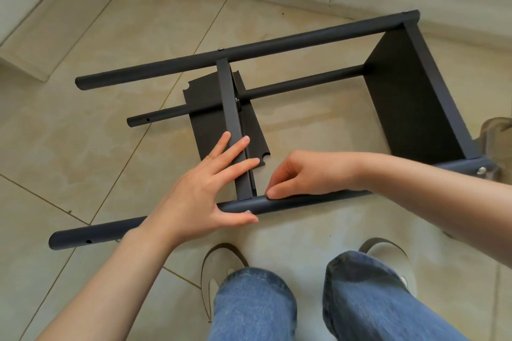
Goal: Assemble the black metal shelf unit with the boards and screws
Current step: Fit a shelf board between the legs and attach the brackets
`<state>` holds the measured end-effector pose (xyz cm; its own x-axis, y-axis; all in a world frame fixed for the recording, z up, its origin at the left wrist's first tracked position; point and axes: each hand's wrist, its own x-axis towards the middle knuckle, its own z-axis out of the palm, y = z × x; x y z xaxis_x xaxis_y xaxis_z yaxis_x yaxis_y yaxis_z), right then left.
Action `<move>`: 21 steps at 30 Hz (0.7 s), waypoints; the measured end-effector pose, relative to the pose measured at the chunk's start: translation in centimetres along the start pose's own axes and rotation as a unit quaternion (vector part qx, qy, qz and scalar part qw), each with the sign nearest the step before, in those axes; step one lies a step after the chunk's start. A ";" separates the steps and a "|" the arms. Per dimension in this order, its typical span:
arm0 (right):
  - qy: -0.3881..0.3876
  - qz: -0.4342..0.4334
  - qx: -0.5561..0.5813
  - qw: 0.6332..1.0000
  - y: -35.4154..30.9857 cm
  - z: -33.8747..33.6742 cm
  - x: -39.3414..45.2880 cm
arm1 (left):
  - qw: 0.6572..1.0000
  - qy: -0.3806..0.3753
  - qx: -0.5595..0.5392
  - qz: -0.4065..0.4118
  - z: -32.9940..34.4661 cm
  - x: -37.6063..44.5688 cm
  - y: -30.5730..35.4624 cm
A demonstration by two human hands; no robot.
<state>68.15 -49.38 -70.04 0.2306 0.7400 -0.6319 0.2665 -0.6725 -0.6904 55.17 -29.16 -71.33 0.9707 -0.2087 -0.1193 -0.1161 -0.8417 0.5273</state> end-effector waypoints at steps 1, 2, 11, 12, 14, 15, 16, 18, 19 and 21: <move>0.005 -0.006 -0.017 1.000 -0.2 0.2 -0.4 | 1.000 -0.004 0.008 -0.007 -0.1 -0.1 0.2; 0.013 -0.008 -0.032 0.999 -0.3 0.4 -0.7 | 1.000 -0.008 0.022 -0.013 -0.3 -0.2 0.4; 0.124 0.023 -0.149 0.981 -0.5 3.5 -3.4 | 0.985 0.079 0.076 -0.131 0.8 -4.2 4.0; 0.129 0.025 -0.156 0.979 -0.5 3.7 -3.6 | 0.982 0.099 0.067 -0.145 0.8 -4.8 4.4; 0.135 0.030 -0.157 0.978 -0.7 4.0 -3.8 | 0.974 0.153 0.052 -0.159 0.6 -5.9 5.1; 0.136 0.033 -0.154 0.978 -0.8 4.0 -3.9 | 0.968 0.187 0.040 -0.163 0.7 -6.5 5.6; 0.137 0.036 -0.151 0.978 -0.9 4.0 -4.0 | 0.960 0.223 0.024 -0.169 0.8 -7.0 6.0; 0.138 0.039 -0.153 0.978 -1.1 4.0 -4.0 | 0.932 0.293 -0.045 -0.211 1.1 -7.9 7.0; 0.141 0.041 -0.156 0.977 -1.2 4.1 -4.0 | 0.908 0.319 -0.105 -0.252 1.3 -8.2 7.5; 0.155 0.050 -0.169 0.972 -1.3 4.5 -4.1 | 0.844 0.315 -0.254 -0.353 1.9 -8.5 7.8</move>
<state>62.65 -51.60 -68.19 0.5284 0.6735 -0.5169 0.5090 -0.7386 -0.4421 45.65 -34.90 -67.75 0.6980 0.6961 -0.1682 0.4873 -0.2897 0.8238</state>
